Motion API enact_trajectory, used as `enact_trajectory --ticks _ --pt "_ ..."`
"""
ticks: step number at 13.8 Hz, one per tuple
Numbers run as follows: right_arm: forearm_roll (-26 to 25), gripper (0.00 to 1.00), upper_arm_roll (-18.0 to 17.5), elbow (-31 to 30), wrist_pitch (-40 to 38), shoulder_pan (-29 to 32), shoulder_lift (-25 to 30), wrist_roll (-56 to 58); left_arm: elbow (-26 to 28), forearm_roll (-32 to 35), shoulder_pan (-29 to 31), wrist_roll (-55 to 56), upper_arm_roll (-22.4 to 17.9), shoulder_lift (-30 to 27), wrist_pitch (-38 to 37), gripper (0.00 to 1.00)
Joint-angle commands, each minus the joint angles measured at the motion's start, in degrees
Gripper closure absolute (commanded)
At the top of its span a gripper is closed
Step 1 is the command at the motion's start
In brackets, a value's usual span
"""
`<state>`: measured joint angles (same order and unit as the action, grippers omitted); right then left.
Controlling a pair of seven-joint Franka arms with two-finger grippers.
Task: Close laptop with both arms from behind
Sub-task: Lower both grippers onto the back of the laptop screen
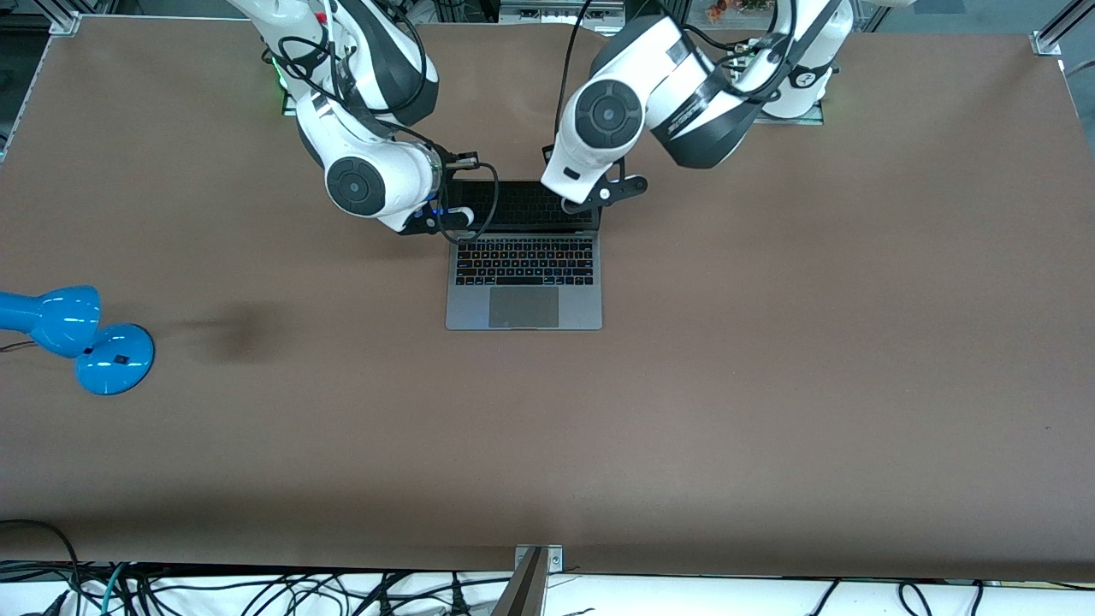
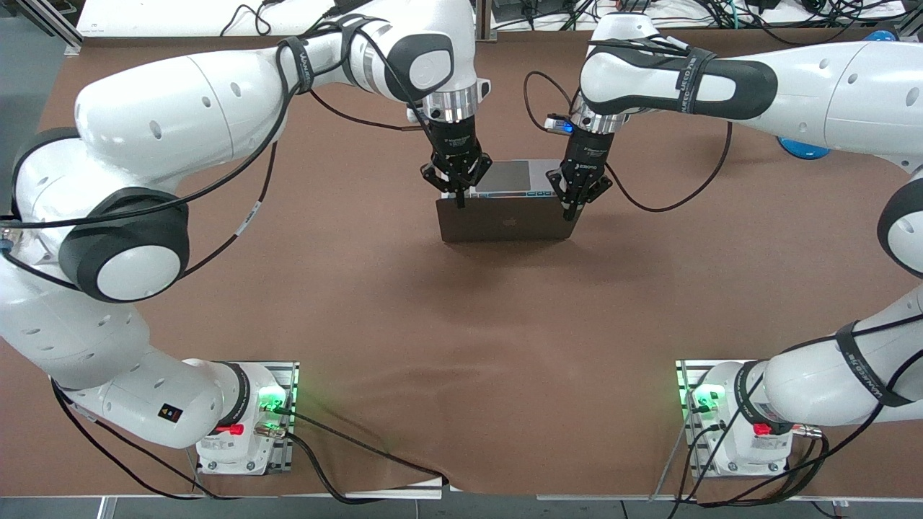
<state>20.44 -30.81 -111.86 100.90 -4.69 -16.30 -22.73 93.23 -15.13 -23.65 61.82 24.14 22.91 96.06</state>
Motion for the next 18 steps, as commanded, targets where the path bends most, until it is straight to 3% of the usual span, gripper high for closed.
enact_trajectory --ticks 1,10,13,15,18 --pt "0.0 0.96 0.0 0.2 2.7 0.5 0.2 0.1 0.1 -1.4 -1.1 0.0 -0.4 0.9 0.4 1.0" --pt "-2.0 0.96 0.7 3.1 9.9 3.2 -2.6 1.8 -0.8 2.6 -1.5 -2.5 -0.6 5.9 5.5 1.0" --pt "-2.5 0.96 2.2 5.4 10.9 3.1 -5.0 3.1 -0.9 8.7 -1.1 -4.5 -0.8 7.3 7.6 1.0" --pt "-6.4 0.96 2.2 7.9 10.9 3.0 -7.4 3.2 -1.2 8.6 -1.0 -4.7 -0.9 8.5 7.6 1.0" --pt "-7.5 0.96 2.8 9.8 11.1 2.8 -10.1 3.2 -6.0 8.7 -1.0 -4.9 -2.9 12.1 7.6 1.0"
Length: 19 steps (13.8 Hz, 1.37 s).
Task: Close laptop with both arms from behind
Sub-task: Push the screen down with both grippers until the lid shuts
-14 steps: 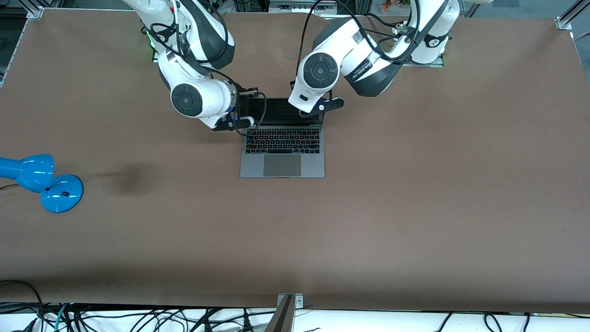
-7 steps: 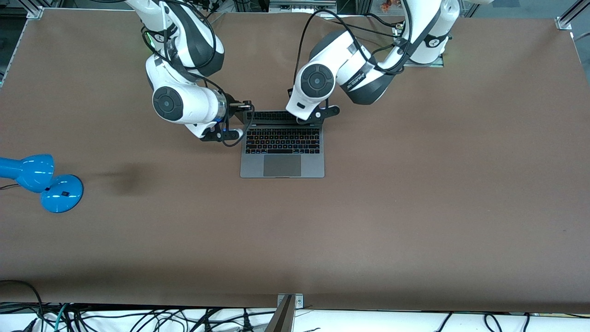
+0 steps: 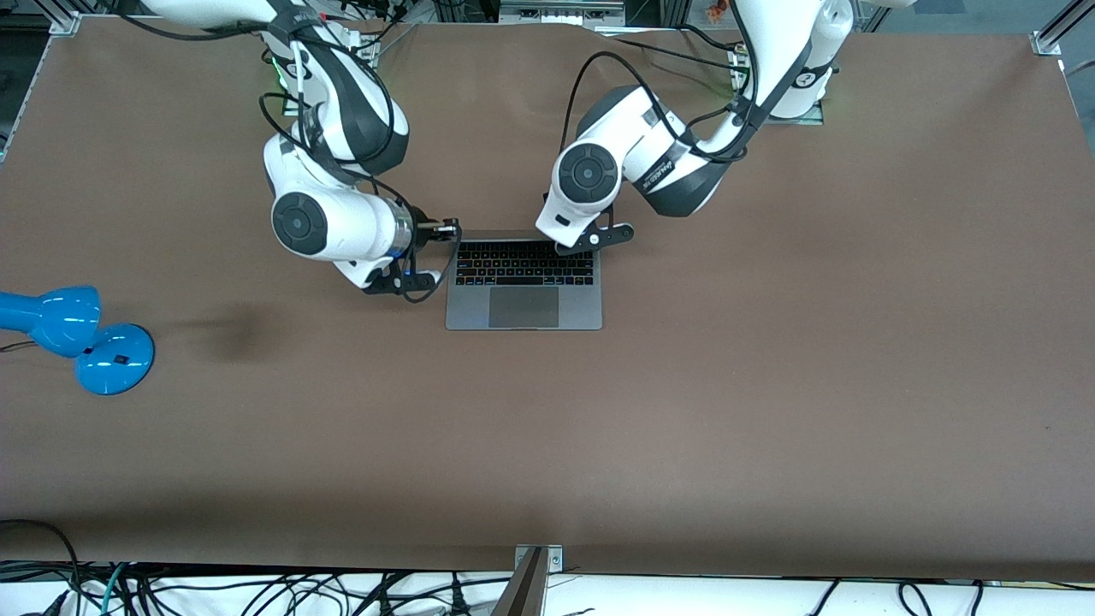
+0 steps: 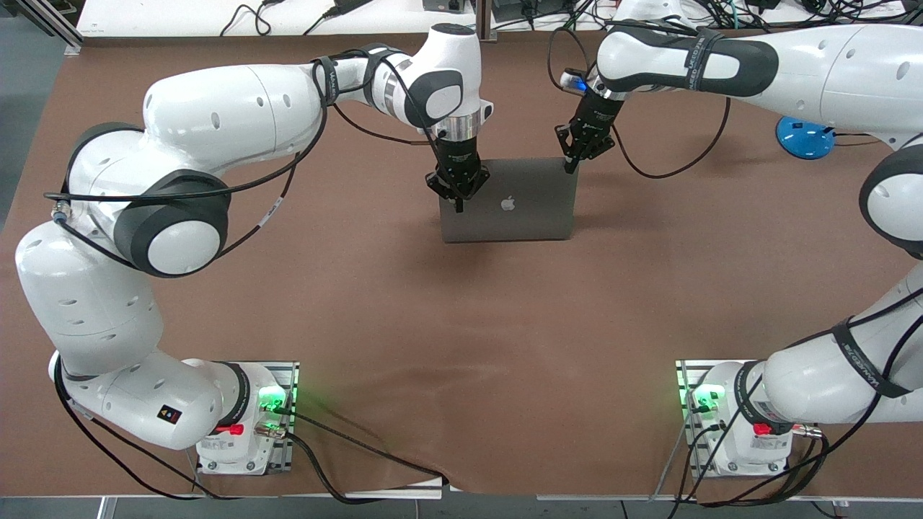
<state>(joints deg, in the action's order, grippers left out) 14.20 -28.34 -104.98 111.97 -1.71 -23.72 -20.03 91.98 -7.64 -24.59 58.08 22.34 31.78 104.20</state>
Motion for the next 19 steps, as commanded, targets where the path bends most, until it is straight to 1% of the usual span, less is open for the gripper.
enact_trajectory --ticks 1,3,4,7,9,11,13,16,19 --pt "-1.4 0.96 0.6 4.2 0.0 -0.3 -4.0 0.5 -6.7 1.2 -0.1 -1.1 -1.8 4.6 -0.6 1.0" --pt "-2.8 0.96 1.2 7.1 0.4 -0.4 -6.9 2.2 -10.0 3.1 -0.1 -1.1 -2.5 7.4 -0.1 1.0" --pt "-2.8 0.96 1.7 8.2 0.4 -0.5 -8.0 2.3 -10.6 3.9 0.0 -1.1 -2.6 8.4 0.7 1.0" --pt "-2.9 0.96 2.3 10.9 1.2 -0.5 -10.8 2.5 -10.7 3.9 0.1 -2.1 -3.6 9.8 4.5 1.0" --pt "-2.9 0.96 2.8 12.5 3.0 -0.7 -13.6 4.8 -10.7 3.9 0.1 -3.9 -4.8 10.3 5.5 1.0" --pt "-2.8 0.96 3.5 12.9 4.7 -1.4 -14.7 5.2 -10.7 3.9 0.1 -3.9 -5.0 10.7 6.6 1.0" --pt "-2.8 0.96 4.3 14.7 6.1 -2.4 -16.9 5.3 -10.7 3.9 0.1 -4.0 -5.2 11.8 7.9 1.0" --pt "-2.7 0.96 6.8 17.8 6.7 -5.5 -19.4 5.3 -10.8 3.9 0.0 -4.0 -5.3 13.3 10.2 1.0" --pt "-2.8 0.96 7.2 18.5 9.0 -5.8 -21.4 5.4 -11.0 4.2 0.0 -4.0 -5.6 15.2 13.1 1.0"
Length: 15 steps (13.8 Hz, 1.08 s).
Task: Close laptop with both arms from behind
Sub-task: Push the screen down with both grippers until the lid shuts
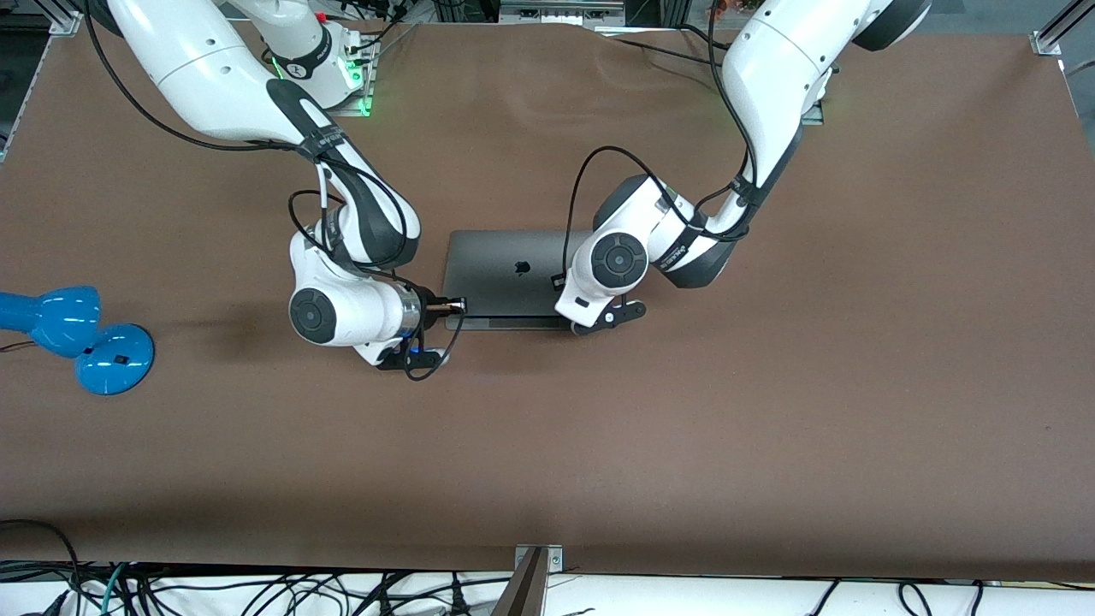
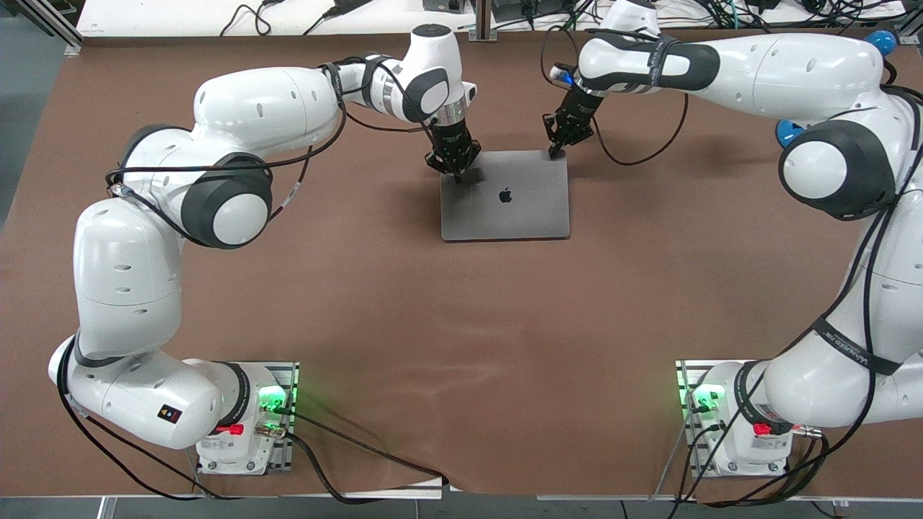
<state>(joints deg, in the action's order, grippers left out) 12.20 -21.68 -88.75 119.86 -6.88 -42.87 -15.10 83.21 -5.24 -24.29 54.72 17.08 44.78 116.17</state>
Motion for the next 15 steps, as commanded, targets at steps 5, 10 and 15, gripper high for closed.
enact_trajectory --ticks 5,10,15 --pt "-0.7 0.96 1.2 2.3 2.6 -0.7 -3.4 2.4 -3.5 3.1 -0.6 -0.7 -0.6 4.5 2.1 1.0" --pt "-0.8 0.96 1.2 2.6 4.8 -0.7 -5.0 3.5 -3.6 4.7 -0.7 -0.6 -0.6 5.9 4.1 1.0" --pt "-0.8 0.96 1.7 2.9 6.1 -1.0 -6.8 4.5 -3.6 4.8 -0.8 -0.4 -0.6 6.2 4.3 1.0"
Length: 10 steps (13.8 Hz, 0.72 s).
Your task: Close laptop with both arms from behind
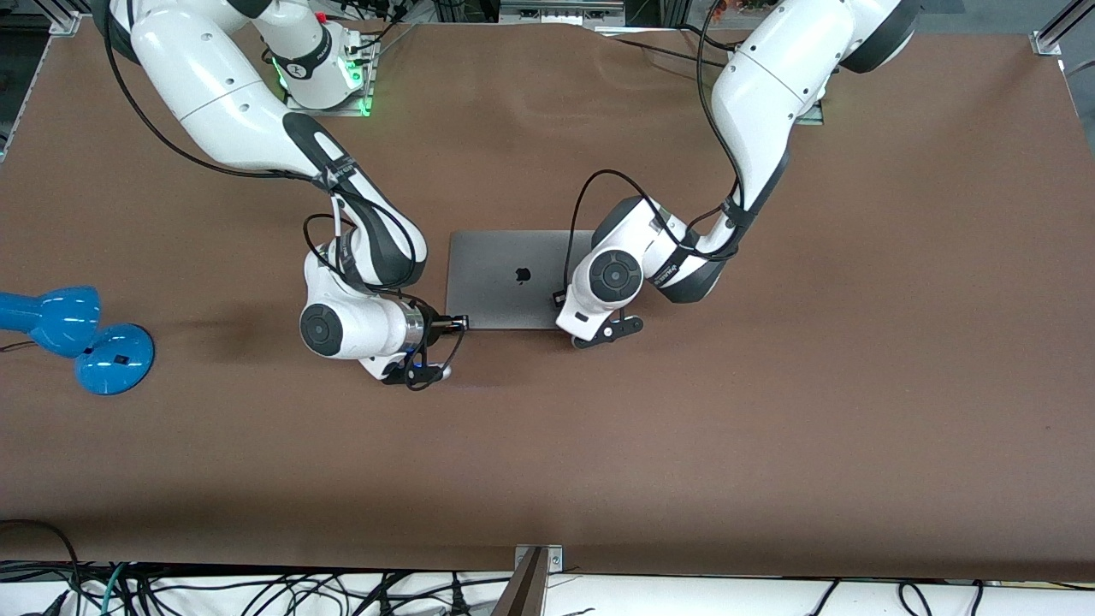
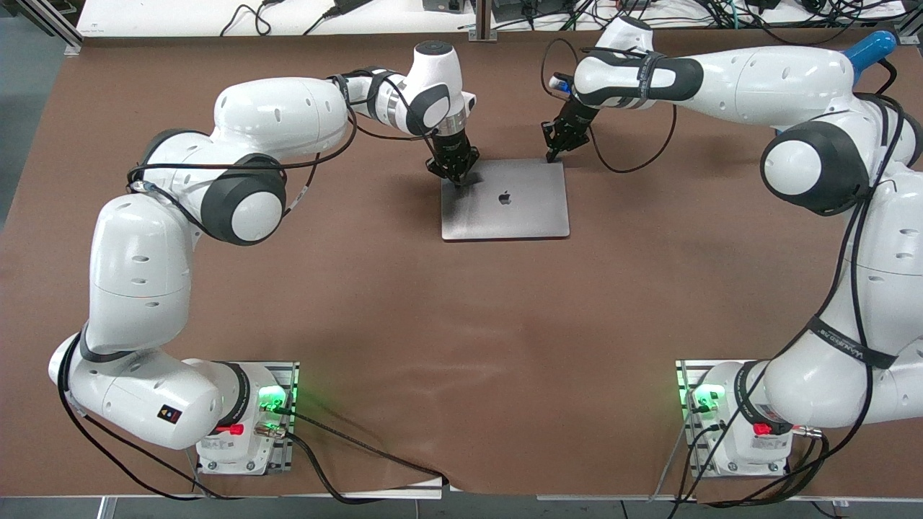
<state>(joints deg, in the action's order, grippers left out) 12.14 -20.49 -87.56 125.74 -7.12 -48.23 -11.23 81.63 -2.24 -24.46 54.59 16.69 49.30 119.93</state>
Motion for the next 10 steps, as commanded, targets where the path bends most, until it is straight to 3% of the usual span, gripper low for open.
enact_trajectory --ticks 1,2,3,6,7,8,10 --pt "-0.7 0.96 0.5 1.7 0.4 -0.8 -1.4 0.5 -2.0 1.8 -0.5 -0.1 -0.3 1.4 0.6 0.99" --pt "-0.6 0.96 0.5 1.7 0.3 -0.8 -1.3 0.5 -2.0 1.9 -0.2 0.2 -0.2 0.8 0.4 0.29" --pt "-0.6 0.96 0.5 1.7 0.0 -0.8 -1.2 0.4 -2.0 2.2 0.0 -0.1 -0.2 -0.4 0.1 0.0" --pt "-0.3 0.87 0.5 1.7 -0.7 -0.7 -0.4 0.2 -2.0 2.2 0.5 -0.3 0.0 -3.1 -3.6 0.0" --pt "-0.8 0.43 0.5 1.7 -0.8 -1.0 0.7 0.1 -2.0 2.2 0.9 -0.4 0.3 -3.9 -5.1 0.0" --pt "-1.1 0.06 0.5 1.0 -0.8 -1.1 2.3 0.3 -1.9 2.2 1.3 -1.4 0.3 -5.0 -7.4 0.0" --pt "-1.2 0.0 0.5 -1.2 -2.6 -1.1 6.8 0.9 -1.7 2.0 1.9 -6.0 0.3 -8.0 -12.4 0.0"
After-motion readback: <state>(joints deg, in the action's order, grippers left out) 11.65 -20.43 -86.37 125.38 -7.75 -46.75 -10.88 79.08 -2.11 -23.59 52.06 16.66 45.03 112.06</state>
